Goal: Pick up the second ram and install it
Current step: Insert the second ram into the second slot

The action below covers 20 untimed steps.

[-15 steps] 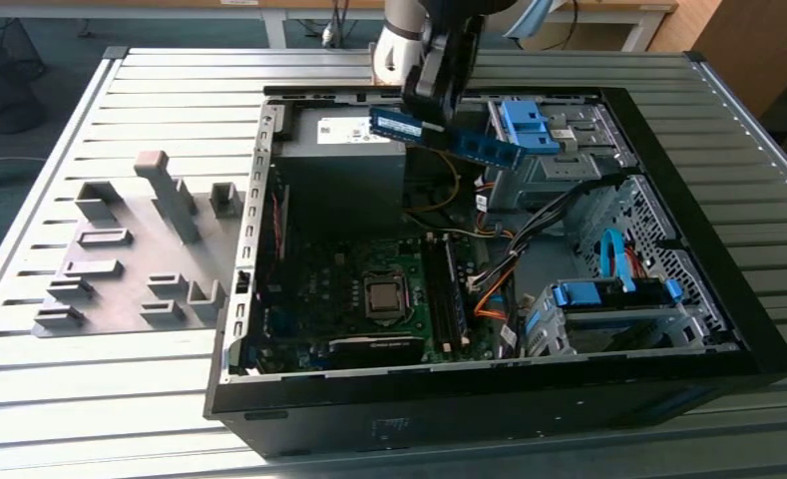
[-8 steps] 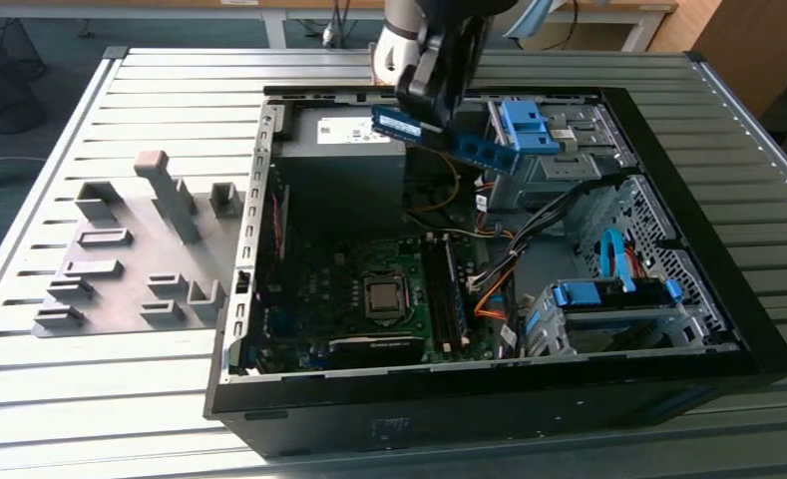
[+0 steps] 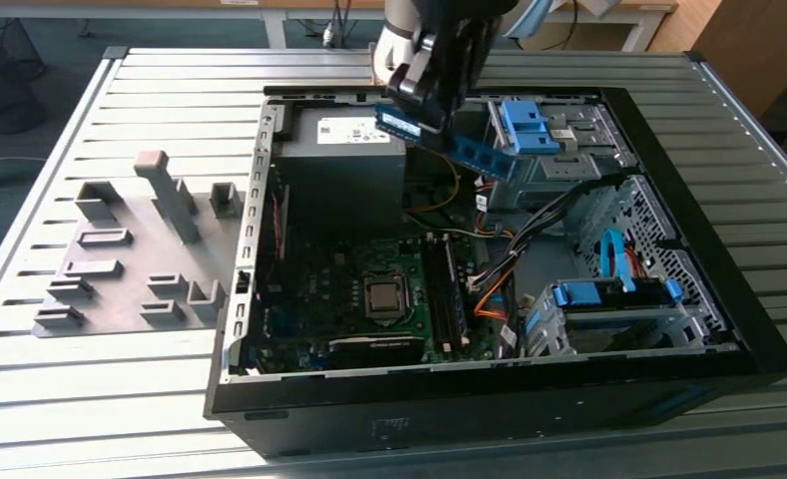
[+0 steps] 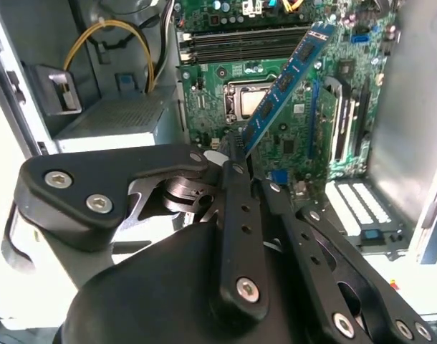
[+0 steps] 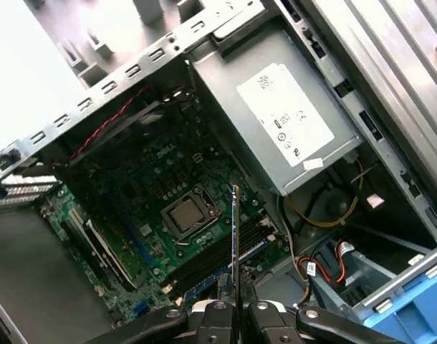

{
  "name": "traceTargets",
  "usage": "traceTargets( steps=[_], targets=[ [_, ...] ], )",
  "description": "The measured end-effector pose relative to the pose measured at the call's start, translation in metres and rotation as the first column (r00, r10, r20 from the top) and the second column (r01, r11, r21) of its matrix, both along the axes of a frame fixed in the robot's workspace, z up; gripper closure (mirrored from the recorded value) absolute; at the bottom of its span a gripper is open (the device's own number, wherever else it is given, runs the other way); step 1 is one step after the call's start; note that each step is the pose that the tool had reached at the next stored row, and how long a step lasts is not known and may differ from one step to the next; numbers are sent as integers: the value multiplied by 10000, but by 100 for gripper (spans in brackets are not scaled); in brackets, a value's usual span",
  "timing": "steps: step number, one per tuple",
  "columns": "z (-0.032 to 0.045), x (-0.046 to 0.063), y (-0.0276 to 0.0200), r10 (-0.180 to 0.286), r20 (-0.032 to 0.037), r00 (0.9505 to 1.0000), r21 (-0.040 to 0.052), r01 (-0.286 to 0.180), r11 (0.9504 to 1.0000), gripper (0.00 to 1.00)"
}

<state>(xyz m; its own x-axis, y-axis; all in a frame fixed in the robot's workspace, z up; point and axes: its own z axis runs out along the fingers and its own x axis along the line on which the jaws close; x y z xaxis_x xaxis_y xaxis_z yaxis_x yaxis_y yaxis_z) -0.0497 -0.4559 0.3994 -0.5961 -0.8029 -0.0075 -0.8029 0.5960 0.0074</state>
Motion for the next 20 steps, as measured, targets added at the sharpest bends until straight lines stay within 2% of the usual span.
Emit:
traceTargets(
  steps=[3,6,14,17,20],
  targets=[
    [-5,0,0,-483,-1,9988,-1,483,9988,86],
    [-12,0,0,-937,0,9956,-1,937,9956,86],
    [-27,0,0,-1908,0,9816,0,1908,9816,86],
    [-35,0,0,-2358,0,9718,0,2358,9718,86],
    [-43,0,0,-2865,0,9581,-1,2865,9581,86]
  ],
)
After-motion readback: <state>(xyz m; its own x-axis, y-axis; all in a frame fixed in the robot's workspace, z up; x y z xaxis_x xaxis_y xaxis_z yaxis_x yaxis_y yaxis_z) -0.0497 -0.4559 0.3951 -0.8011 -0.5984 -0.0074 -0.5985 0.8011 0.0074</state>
